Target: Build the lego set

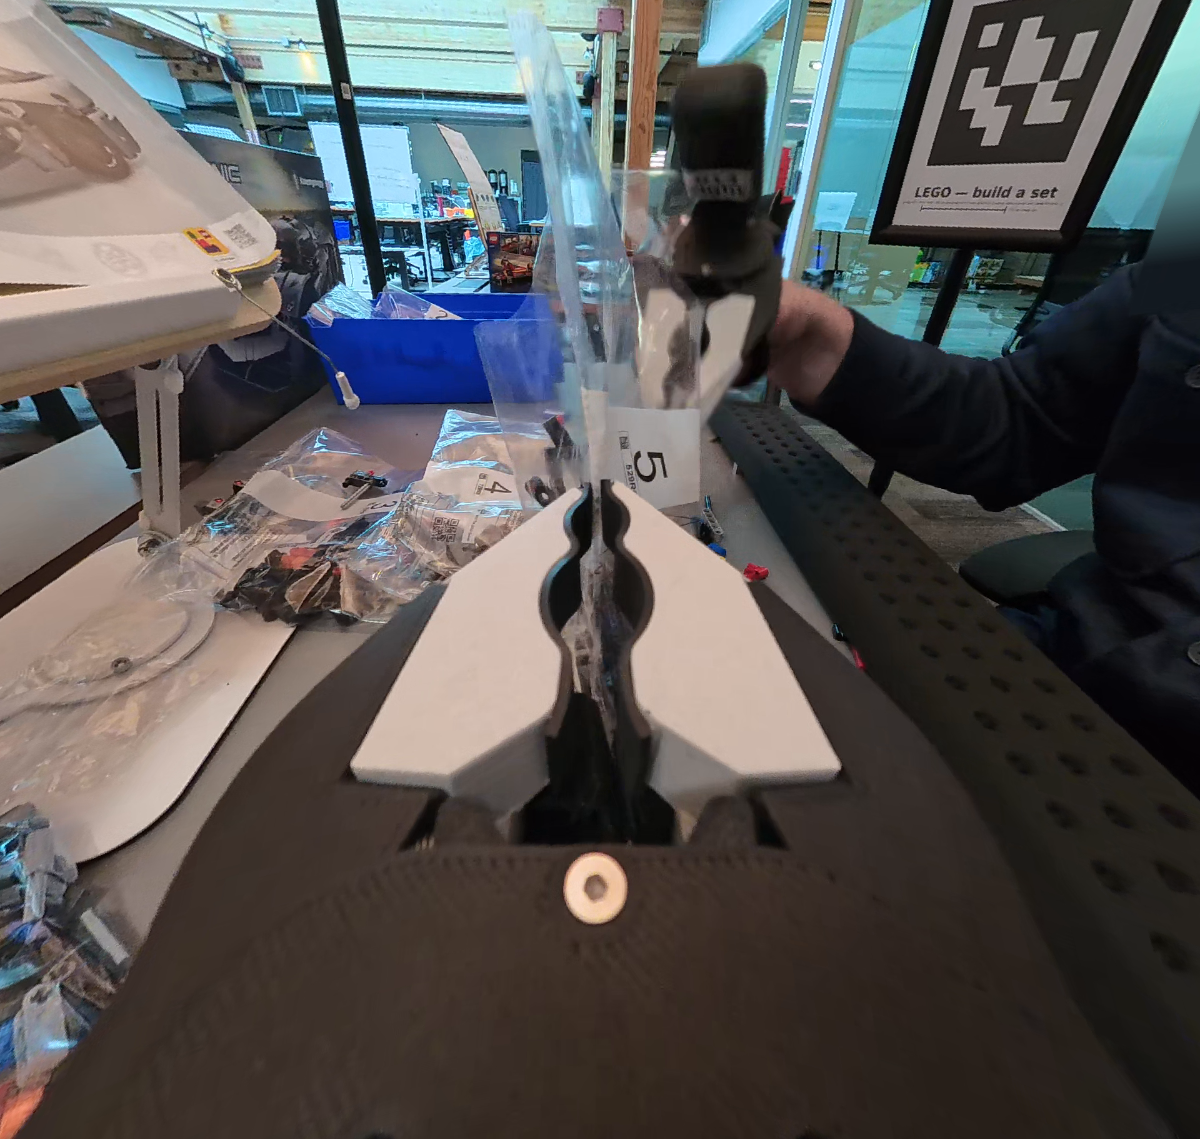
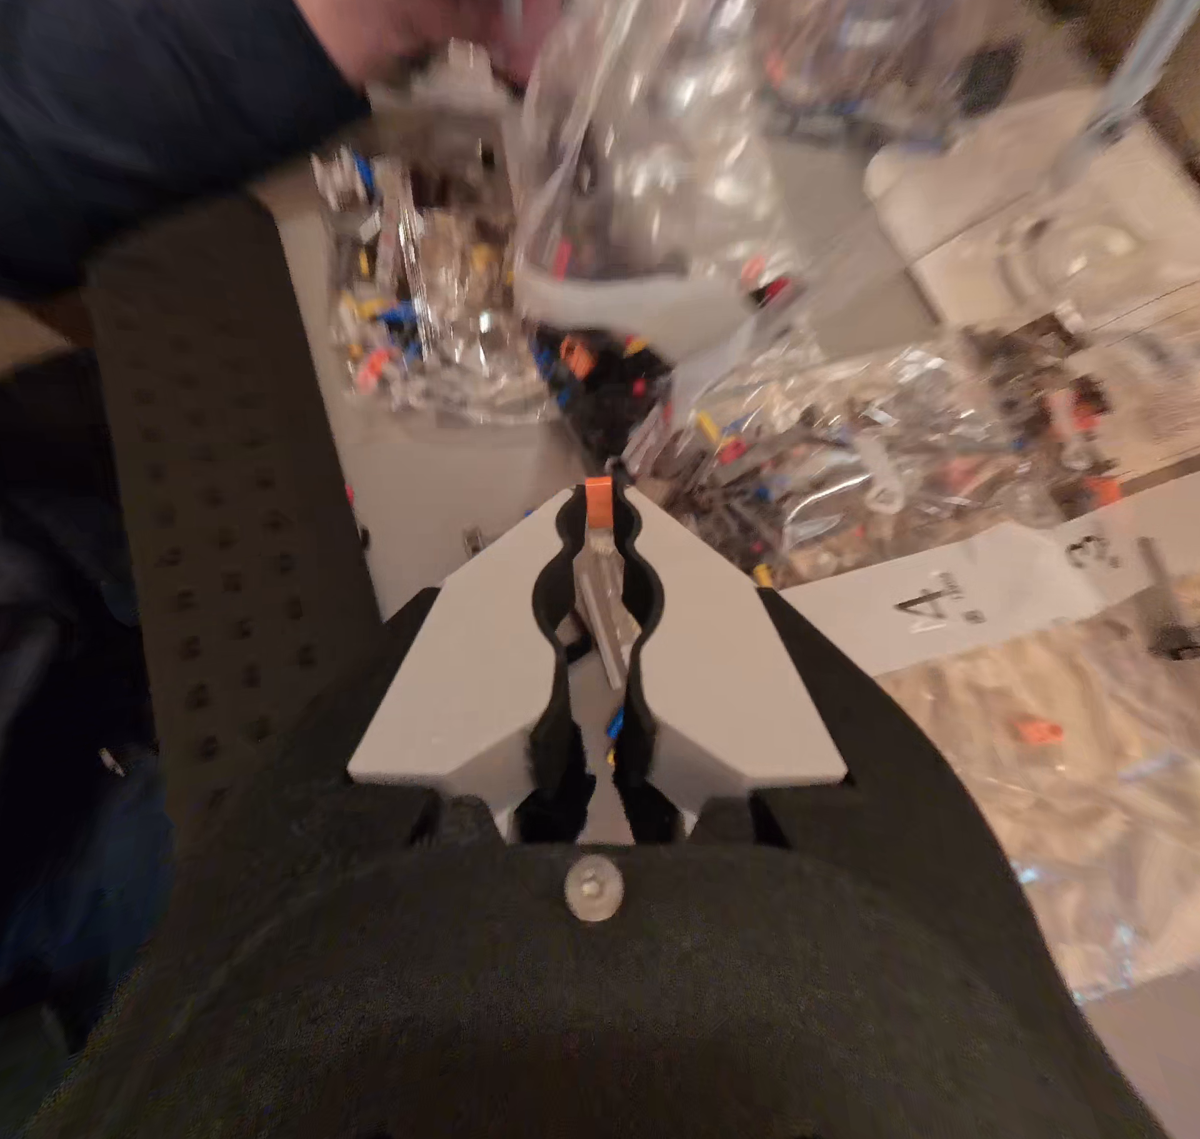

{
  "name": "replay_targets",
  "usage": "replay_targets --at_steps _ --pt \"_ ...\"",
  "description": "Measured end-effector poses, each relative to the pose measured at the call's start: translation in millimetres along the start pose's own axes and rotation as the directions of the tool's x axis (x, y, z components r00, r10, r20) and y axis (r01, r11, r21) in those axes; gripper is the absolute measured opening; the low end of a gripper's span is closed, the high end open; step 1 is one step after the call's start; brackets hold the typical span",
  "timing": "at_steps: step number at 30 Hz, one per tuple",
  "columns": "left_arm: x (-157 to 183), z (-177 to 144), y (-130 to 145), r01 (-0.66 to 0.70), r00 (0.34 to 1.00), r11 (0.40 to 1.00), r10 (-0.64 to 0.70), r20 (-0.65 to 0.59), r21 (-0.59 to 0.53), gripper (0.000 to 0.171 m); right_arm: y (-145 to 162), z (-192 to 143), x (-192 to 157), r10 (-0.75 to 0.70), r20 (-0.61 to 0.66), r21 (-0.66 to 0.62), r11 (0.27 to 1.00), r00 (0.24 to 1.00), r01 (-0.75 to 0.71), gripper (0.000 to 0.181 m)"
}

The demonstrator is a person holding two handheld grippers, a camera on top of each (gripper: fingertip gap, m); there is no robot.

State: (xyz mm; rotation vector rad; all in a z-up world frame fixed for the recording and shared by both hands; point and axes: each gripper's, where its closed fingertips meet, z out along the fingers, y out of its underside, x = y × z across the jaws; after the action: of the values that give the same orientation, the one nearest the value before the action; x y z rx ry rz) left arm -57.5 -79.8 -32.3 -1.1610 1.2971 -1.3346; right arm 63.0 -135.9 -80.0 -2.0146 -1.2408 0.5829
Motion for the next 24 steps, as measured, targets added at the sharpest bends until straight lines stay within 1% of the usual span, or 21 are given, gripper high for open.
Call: replay_targets --at_steps 1,3,5,7,9,10,11,12,13,14,16,18,19,21,22,23,24 --pt "1 0 0 0.001 1.0 1.0 0.0 -0.006 0.001 0.001 -15 -12 6 0.02 -0.012 0.071 0.997 1.0 -0.019 0.005" --pt "3 0 -1 -0.005 1.0 1.0 0.005 -0.015 0.003 0.001 -49 -39 25 0.029 -0.092 0.225 0.974 0.995 -0.007 0.005" --pt "6 0 -3 -0.014 1.0 1.0 0.014 -0.026 0.011 0.0 -81 -58 31 0.013 -0.129 0.315 0.949 0.992 0.028 0.005" --pt "8 0 -3 -0.017 0.999 1.0 0.017 -0.035 0.011 0.001 -103 -59 33 0.003 -0.142 0.327 0.944 0.99 0.044 0.005" --pt "9 0 -3 -0.02 0.999 1.0 0.021 -0.039 0.014 0.0 -115 -45 34 -0.024 -0.149 0.292 0.954 0.989 0.067 0.005" --pt "9 -1 -3 -0.02 0.999 1.0 0.02 -0.039 0.015 0.0 -112 -33 27 -0.056 -0.107 0.236 0.968 0.993 0.08 0.006" --pt "9 -1 -3 -0.019 0.999 1.0 0.019 -0.04 0.013 0.0 -105 -20 25 -0.061 -0.089 0.166 0.983 0.994 0.075 0.014" --pt "9 -1 -3 -0.019 0.999 1.0 0.019 -0.042 0.012 0.001 -100 -13 32 -0.05 -0.12 0.117 0.991 0.992 0.064 0.026" --pt "9 -1 -4 -0.019 0.999 1.0 0.02 -0.043 0.012 0.001 -97 -10 38 -0.043 -0.155 0.103 0.993 0.987 0.059 0.027" --pt "10 -1 -4 -0.019 0.999 1.0 0.019 -0.043 0.011 0.001 -98 -12 41 -0.034 -0.175 0.129 0.99 0.984 0.057 0.029" --pt "10 -1 -4 -0.018 0.999 1.0 0.018 -0.046 0.009 0.001 -102 -28 37 -0.008 -0.172 0.214 0.976 0.985 0.045 0.03" --pt "10 -1 -4 -0.015 0.999 1.0 0.016 -0.047 0.009 0.001 -95 -50 38 0.025 -0.21 0.267 0.963 0.977 0.033 0.028" --pt "9 -1 -3 -0.013 0.999 1.0 0.013 -0.046 0.008 0.001 -87 -58 40 0.04 -0.226 0.271 0.962 0.973 0.023 0.027" --pt "9 -2 -3 -0.01 0.999 1.0 0.011 -0.047 0.009 0.001 -63 -71 40 0.075 -0.251 0.236 0.972 0.965 -0.014 0.029" --pt "9 -2 -3 -0.009 0.999 1.0 0.01 -0.046 0.009 0.001 -50 -74 33 0.067 -0.234 0.212 0.977 0.97 -0.017 0.025" --pt "9 -2 -3 -0.009 0.999 1.0 0.009 -0.044 0.009 0.001 -37 -72 23 0.062 -0.195 0.178 0.984 0.979 -0.027 0.021" --pt "8 -2 -3 -0.009 0.999 1.0 0.009 -0.043 0.009 0.001 -23 -65 10 0.061 -0.14 0.138 0.99 0.988 -0.042 0.022"
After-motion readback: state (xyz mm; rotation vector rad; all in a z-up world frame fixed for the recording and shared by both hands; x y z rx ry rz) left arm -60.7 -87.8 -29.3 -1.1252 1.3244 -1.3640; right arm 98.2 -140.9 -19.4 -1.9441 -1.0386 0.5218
